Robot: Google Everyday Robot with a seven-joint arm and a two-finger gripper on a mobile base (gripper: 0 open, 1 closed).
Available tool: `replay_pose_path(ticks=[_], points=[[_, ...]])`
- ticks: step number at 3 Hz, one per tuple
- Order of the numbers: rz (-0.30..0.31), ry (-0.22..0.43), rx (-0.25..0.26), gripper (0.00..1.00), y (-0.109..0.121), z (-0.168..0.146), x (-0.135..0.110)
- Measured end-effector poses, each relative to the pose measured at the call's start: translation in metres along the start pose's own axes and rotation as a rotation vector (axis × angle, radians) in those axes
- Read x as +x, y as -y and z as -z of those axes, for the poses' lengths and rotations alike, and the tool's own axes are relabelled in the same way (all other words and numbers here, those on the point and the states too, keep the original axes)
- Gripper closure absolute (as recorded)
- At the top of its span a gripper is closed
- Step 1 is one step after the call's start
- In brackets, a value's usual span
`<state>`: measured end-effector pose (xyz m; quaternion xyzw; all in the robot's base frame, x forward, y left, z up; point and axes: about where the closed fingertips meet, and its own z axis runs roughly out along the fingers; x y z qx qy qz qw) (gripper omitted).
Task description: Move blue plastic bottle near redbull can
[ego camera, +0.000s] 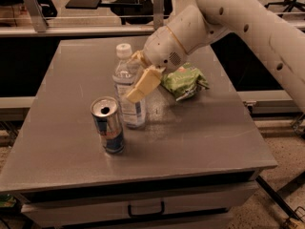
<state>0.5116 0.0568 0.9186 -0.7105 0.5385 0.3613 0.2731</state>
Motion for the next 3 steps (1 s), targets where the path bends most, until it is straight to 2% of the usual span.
replay_pose_path(ticks=[1,2,3], points=[[0.024,0.004,-0.022,0.2,-0.006,-0.0014,0.0058],[0.054,0.013,-0.034,0.0,-0.0096,-0.0022,0.0097],[0.055,0.013,-0.032,0.0,-0.0095,-0.0022,0.0098]])
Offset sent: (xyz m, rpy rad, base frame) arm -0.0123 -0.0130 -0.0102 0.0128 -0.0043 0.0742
